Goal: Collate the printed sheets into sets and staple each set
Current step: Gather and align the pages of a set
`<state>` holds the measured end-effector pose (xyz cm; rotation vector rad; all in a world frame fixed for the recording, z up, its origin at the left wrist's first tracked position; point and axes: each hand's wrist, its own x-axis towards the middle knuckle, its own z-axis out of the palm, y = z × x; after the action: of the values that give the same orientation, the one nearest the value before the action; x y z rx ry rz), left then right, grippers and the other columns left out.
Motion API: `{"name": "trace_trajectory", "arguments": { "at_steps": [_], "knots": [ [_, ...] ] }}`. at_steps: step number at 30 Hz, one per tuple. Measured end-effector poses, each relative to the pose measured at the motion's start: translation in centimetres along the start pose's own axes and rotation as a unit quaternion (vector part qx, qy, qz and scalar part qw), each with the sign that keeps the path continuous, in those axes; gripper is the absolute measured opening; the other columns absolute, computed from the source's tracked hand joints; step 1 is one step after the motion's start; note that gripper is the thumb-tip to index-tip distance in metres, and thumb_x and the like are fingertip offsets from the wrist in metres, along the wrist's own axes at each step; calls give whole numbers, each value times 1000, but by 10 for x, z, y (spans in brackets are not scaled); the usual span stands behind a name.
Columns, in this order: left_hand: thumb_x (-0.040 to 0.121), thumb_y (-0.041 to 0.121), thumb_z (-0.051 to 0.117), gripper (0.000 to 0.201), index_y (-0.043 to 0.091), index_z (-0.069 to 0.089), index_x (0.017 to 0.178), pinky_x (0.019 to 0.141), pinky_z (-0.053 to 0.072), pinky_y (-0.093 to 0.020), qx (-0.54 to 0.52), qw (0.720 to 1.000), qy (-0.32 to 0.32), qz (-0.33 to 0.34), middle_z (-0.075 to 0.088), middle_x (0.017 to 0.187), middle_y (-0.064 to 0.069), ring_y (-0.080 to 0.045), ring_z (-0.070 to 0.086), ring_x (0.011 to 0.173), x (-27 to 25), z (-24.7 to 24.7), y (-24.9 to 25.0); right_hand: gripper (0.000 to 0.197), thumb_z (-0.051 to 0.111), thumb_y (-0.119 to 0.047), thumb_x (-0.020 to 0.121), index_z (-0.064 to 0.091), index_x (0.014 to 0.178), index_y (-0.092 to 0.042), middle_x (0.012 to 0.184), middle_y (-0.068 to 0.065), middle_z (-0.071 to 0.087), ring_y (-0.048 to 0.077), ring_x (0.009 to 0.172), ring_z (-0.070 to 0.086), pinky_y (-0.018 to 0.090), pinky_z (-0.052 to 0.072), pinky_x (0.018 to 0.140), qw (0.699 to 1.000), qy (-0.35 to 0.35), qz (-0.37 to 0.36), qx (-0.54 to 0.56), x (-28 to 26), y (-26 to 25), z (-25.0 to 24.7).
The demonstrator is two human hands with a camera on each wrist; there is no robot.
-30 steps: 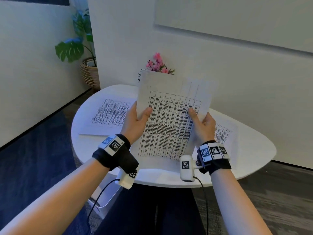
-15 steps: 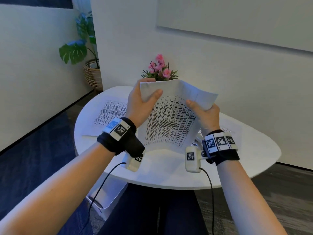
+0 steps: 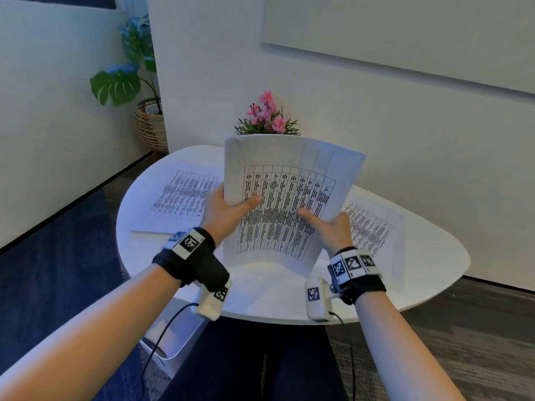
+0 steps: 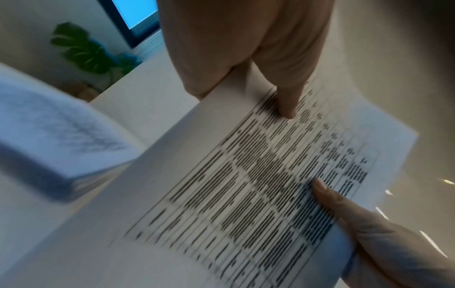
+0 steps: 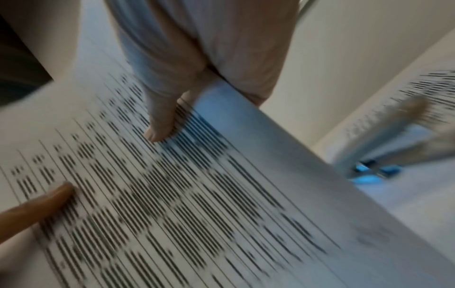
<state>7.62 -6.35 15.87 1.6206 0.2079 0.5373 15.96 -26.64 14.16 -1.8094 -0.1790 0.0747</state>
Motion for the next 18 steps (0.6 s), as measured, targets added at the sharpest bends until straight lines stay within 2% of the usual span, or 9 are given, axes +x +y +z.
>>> {"name": "trace_trajectory", "arguments": {
  "at_steps": [2,4,5,6,8,9,12,16,18],
  "knots": [
    [77,22,76,34,21,60,107,74,51,-16,-11,998,-14,-55,66,94,11,1,62,87,-6,0,-20,60,80,-52,59,57,89,-5,75,4,61,18,67,56,32,49,66,999,-17,20,-22,-6,18,5],
    [77,27,76,40,21,60,113,87,50,-26,1,994,-49,-93,67,100,9,-2,62,94,-12,0,-40,44,79,-42,67,57,89,-12,82,-1,64,17,72,60,30,50,73,998,-32,45,-26,-12,40,9],
    [77,29,75,43,21,59,116,87,49,-24,11,993,-66,-100,67,102,11,-1,61,97,-15,1,-49,48,80,-43,68,58,96,-11,89,-1,65,16,80,63,32,53,77,997,-43,60,-35,-12,51,11],
    [79,30,74,42,21,59,117,83,47,-19,18,991,-78,-105,66,102,14,0,61,97,-17,2,-56,54,79,-45,68,59,102,-7,94,2,67,18,85,65,31,55,75,994,-47,80,-51,-11,65,14],
    [83,28,70,33,23,59,114,73,45,-13,28,989,-85,-119,66,99,13,-5,61,94,-21,6,-68,44,76,-39,75,58,99,-6,92,6,66,18,78,64,21,52,59,987,-56,124,-86,-11,81,19],
    [85,29,69,29,24,58,111,73,45,-15,34,988,-79,-128,67,101,9,-9,62,95,-22,8,-76,42,74,-37,78,56,100,-6,93,7,65,18,76,63,19,50,57,983,-59,141,-105,-11,90,20],
    [89,33,63,20,24,59,107,82,48,-27,72,984,-65,-152,68,107,-3,-21,63,99,-25,11,-96,54,72,-38,79,52,116,-5,109,9,63,22,90,60,27,52,71,973,-57,170,-144,-14,101,23],
    [94,41,52,33,20,57,120,81,43,-26,106,974,-89,-181,64,109,-1,-20,61,100,-27,9,-110,55,70,-39,81,53,120,-5,113,10,63,23,93,60,27,51,73,965,-82,165,-185,-13,101,20],
    [96,41,48,34,17,59,118,79,44,-26,132,972,-97,-170,65,106,-4,-21,61,94,-26,7,-112,58,70,-43,80,53,118,-3,112,11,62,25,97,61,31,53,78,958,-93,150,-224,-14,95,17]
  ]
}}
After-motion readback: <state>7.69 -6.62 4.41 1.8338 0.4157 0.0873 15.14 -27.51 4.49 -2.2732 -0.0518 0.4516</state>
